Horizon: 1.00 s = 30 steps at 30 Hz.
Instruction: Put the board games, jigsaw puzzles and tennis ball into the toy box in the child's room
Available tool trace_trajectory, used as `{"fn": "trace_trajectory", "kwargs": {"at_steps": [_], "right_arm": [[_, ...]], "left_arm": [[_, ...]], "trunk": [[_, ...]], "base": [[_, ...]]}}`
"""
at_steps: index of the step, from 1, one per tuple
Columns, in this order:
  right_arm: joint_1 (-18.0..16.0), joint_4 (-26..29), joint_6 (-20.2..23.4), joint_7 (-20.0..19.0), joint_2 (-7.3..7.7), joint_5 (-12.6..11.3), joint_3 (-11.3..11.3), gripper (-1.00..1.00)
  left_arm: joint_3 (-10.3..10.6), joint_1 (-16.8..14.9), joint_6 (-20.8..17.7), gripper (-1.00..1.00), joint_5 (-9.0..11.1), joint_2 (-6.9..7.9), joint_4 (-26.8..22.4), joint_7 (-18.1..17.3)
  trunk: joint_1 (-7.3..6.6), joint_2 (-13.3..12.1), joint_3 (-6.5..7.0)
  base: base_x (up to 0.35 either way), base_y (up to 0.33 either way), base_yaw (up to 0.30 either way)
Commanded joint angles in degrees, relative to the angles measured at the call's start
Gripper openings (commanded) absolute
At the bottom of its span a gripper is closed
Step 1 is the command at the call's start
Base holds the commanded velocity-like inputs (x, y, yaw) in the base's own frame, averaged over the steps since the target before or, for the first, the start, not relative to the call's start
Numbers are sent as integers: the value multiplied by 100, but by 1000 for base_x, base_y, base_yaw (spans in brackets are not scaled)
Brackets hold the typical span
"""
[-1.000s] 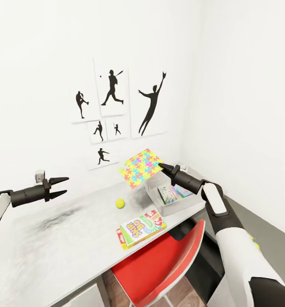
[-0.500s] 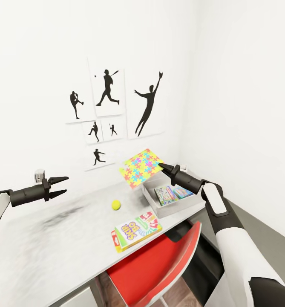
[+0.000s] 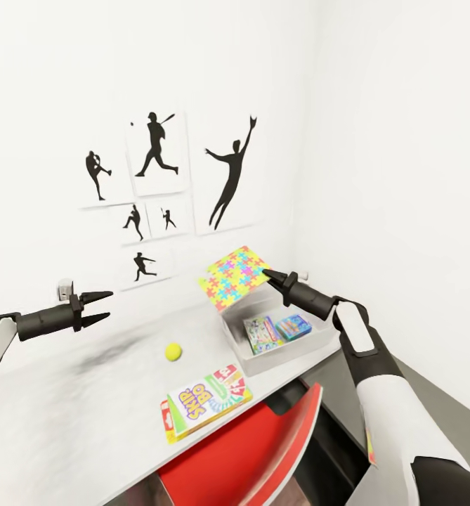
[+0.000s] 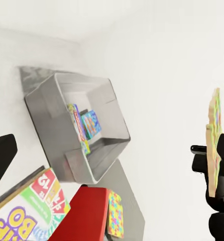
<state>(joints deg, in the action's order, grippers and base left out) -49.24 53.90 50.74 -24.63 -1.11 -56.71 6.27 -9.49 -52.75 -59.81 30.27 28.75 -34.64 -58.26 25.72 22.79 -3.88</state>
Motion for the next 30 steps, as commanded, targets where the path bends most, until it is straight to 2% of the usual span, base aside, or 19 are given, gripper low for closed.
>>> {"fn": "trace_trajectory", "kwargs": {"at_steps": [1, 5, 7, 10, 15, 24, 30], "right_arm": [[-9, -9, 43, -5, 5, 11, 39, -100], [-14, -64, 48, 358, 126, -18, 158, -100], [-15, -93, 53, 569, 153, -26, 292, -100], [-26, -231, 166, 961, 180, -31, 629, -100], [-197, -682, 345, 1394, 200, -38, 920, -100], [-344, -1145, 618, 1540, 210, -7, 1013, -100], [-382, -1291, 610, 1543, 341, 14, 1012, -100]], "left_arm": [[-9, -7, -19, 100, -21, -1, 2, -27], [-9, -7, -19, 100, -21, -1, 1, -27], [-9, -7, -19, 100, -21, -1, 1, -27], [-9, -7, -19, 100, -21, -1, 1, -27], [-3, -3, -19, 100, -21, -1, 1, -27], [-4, 0, -19, 100, -21, -1, 1, -27], [-1, 2, -19, 100, -21, -6, 1, -27]], "trunk": [[6, 13, -13], [6, 13, -13], [6, 13, -13], [6, 13, -13], [6, 13, -13], [6, 13, -13], [6, 13, -13]], "base": [[231, -157, 0], [171, -119, 0], [66, -48, 0], [26, -18, 0], [7, -5, 0], [0, 0, 0], [0, 0, 0]]}}
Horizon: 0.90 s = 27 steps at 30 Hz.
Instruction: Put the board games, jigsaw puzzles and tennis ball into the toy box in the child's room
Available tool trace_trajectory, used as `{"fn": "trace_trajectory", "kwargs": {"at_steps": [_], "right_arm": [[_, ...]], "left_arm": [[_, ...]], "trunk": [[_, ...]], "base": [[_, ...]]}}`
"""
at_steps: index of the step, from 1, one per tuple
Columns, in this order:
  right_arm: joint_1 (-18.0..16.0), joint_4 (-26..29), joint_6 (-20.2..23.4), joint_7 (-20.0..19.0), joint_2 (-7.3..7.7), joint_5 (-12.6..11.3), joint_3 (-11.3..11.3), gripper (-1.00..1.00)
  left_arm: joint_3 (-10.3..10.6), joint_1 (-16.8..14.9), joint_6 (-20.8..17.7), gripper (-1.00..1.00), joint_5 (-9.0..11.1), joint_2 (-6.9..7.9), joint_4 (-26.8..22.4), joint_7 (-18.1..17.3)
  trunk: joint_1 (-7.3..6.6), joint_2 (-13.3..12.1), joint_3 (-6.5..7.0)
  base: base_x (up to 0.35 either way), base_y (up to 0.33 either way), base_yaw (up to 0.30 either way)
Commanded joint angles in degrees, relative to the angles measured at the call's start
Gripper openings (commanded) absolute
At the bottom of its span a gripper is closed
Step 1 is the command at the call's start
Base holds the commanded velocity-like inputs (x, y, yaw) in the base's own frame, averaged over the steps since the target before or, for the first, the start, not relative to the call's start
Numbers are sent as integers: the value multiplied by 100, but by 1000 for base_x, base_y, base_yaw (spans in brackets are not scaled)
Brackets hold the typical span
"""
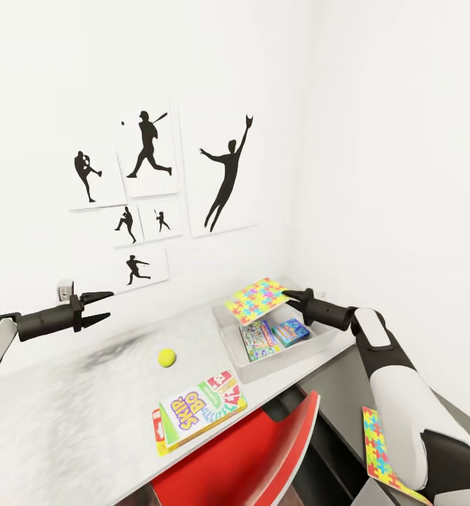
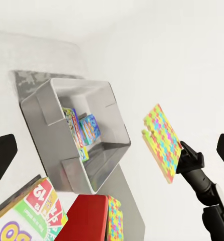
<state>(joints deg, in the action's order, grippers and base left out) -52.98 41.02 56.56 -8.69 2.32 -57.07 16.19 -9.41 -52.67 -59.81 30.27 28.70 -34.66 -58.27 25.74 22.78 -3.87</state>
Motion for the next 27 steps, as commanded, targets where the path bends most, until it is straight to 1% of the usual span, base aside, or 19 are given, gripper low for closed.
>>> {"fn": "trace_trajectory", "kwargs": {"at_steps": [1, 3, 6, 8, 12, 21, 25, 27], "right_arm": [[-8, -10, 21, -52, 8, 51, 21, -100], [-5, -25, 5, -50, 41, 56, 27, -100], [18, -127, -134, -52, 178, 44, 26, -100], [33, -175, -235, -53, 218, 47, 23, -100], [47, -217, -333, -54, 251, 66, -11, -100], [51, -242, -388, -52, 228, 73, -38, -100], [51, -250, -407, -44, 174, 81, -44, -100], [48, -344, -421, 22, 120, 105, -41, -100]], "left_arm": [[-9, -7, -19, 100, -21, -1, 3, -27], [-9, -7, -19, 100, -21, -1, 3, -27], [-9, -7, -19, 100, -21, -2, 3, -27], [-9, -6, -19, 100, -21, -3, 3, -27], [-9, -6, -19, 100, -20, -4, 4, -27], [-8, -6, -19, 100, -21, -4, 3, -27], [-8, -6, -19, 100, -21, -6, 3, -27], [-8, -6, -19, 100, -21, -10, 4, -27]], "trunk": [[4, 13, -13], [4, 13, -13], [4, 13, -13], [4, 13, -13], [4, 13, -13], [4, 13, -13], [4, 13, -13], [4, 13, -13]], "base": [[0, 0, 0], [0, 0, 0], [0, 0, 0], [0, 0, 0], [43, 0, 0], [51, 0, 0], [7, 0, 0], [40, 0, 0]]}}
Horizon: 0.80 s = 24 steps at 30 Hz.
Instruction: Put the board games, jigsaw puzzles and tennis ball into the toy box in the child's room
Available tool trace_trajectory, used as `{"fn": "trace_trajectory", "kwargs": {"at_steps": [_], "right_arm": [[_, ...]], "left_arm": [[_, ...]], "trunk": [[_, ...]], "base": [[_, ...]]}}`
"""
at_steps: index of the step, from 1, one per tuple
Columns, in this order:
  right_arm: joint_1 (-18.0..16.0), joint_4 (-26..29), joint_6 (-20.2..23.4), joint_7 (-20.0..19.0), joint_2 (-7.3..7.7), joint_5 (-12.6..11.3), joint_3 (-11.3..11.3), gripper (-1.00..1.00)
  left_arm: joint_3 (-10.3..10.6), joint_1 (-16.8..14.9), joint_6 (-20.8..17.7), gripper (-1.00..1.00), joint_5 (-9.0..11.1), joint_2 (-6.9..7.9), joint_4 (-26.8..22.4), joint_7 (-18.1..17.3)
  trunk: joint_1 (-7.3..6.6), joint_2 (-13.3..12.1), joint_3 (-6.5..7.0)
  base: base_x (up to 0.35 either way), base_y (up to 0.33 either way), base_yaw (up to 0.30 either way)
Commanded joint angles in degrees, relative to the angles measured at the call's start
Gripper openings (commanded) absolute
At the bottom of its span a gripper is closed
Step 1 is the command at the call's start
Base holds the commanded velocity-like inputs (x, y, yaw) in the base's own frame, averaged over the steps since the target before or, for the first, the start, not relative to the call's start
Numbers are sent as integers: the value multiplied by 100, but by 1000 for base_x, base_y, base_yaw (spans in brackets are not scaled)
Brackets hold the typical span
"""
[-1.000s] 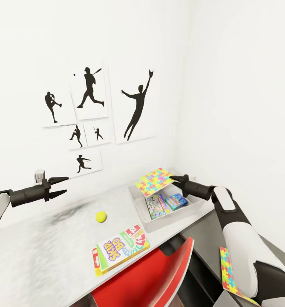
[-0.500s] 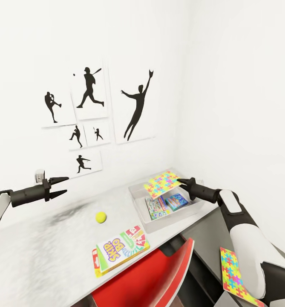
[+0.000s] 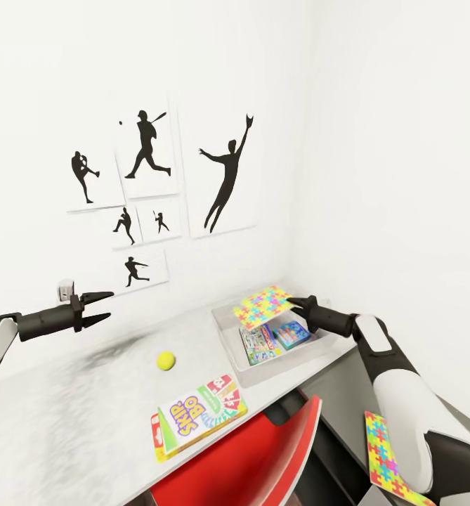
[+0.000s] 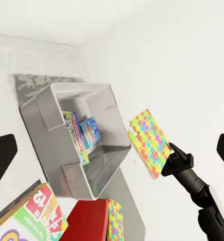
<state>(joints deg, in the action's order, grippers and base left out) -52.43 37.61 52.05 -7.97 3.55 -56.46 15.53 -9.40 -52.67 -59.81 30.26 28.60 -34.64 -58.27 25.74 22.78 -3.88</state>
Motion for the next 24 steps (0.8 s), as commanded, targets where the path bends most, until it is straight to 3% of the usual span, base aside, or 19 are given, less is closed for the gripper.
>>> {"fn": "trace_trajectory", "kwargs": {"at_steps": [1, 8, 14, 24], "right_arm": [[-16, -90, 0, 24, -35, 58, 26, -100], [-64, -520, -581, 445, -211, 74, 28, -100], [-81, -677, -839, 549, -231, 80, 29, -100], [-96, -727, -1040, 557, -210, 90, 29, -100]], "left_arm": [[-9, -6, -19, 100, -20, 2, 2, -27], [-9, -6, -19, 100, -20, 5, 4, -98], [-6, -6, -19, 100, -28, 5, 2, -357], [0, 0, -19, 100, -29, 5, 6, -404]], "trunk": [[4, 14, -13], [4, 14, -13], [4, 14, -13], [4, 14, -13]], "base": [[24, 0, 0], [7, 0, 0], [0, 0, 0], [0, 0, 0]]}}
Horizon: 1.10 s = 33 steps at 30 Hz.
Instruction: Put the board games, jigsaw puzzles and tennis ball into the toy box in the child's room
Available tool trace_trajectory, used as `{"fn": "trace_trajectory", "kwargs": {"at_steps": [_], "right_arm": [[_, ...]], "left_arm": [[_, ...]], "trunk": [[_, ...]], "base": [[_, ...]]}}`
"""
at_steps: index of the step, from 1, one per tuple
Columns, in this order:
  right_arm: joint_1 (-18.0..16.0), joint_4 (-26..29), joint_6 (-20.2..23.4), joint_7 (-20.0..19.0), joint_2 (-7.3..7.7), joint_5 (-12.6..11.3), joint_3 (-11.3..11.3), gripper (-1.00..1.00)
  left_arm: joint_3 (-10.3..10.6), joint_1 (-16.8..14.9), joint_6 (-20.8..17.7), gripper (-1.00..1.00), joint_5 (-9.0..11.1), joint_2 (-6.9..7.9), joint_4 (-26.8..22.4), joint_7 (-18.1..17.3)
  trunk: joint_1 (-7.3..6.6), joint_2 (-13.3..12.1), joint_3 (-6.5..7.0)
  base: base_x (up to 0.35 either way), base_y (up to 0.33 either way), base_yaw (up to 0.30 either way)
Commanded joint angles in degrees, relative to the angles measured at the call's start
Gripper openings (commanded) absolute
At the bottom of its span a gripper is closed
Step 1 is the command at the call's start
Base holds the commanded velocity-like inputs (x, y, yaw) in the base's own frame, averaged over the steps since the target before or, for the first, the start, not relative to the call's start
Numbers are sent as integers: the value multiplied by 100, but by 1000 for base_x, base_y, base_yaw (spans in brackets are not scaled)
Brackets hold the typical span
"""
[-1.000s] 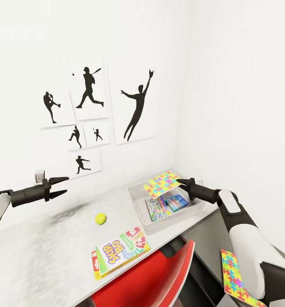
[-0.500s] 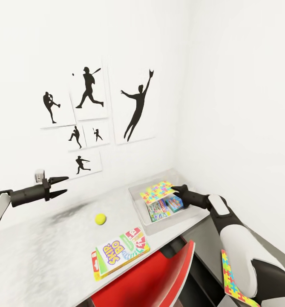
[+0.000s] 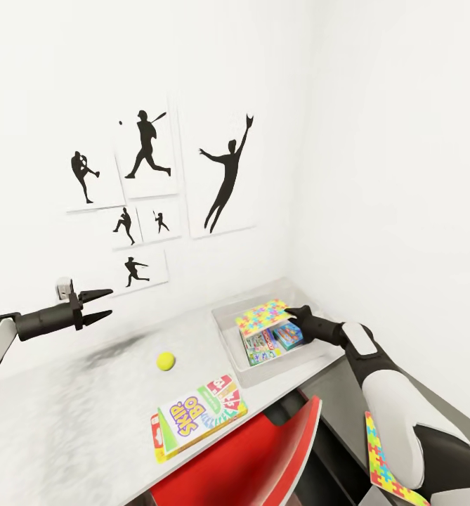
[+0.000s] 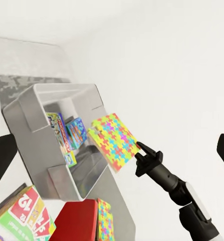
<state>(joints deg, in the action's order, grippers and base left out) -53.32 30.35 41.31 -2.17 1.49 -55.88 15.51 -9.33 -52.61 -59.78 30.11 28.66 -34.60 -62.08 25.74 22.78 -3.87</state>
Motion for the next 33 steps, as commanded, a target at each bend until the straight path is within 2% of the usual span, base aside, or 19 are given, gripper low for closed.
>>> {"fn": "trace_trajectory", "kwargs": {"at_steps": [1, 4, 9, 12, 33], "right_arm": [[-9, -2, 21, -25, -3, 32, 30, -100], [-11, -2, 5, -33, -13, 39, 11, -100], [-12, -1, -7, -37, -16, 42, -274, -100], [-10, 3, -8, -37, -17, 42, -335, -100], [-11, -1, -130, -29, 2, 42, -382, -100]], "left_arm": [[-7, -5, -22, 100, -14, 0, 2, -23], [-7, -4, -22, 100, -14, 0, 5, -24], [-7, 1, -22, 100, -14, 0, 6, -32], [-7, 3, -22, 100, -14, 0, 6, -32], [-7, 13, -22, 100, -14, 0, 3, -37]], "trunk": [[4, 13, -13], [4, 13, -13], [4, 13, -13], [4, 13, -13], [4, 13, -13]], "base": [[0, 0, 0], [0, 0, 0], [69, 0, 0], [47, 0, 0], [82, 31, 0]]}}
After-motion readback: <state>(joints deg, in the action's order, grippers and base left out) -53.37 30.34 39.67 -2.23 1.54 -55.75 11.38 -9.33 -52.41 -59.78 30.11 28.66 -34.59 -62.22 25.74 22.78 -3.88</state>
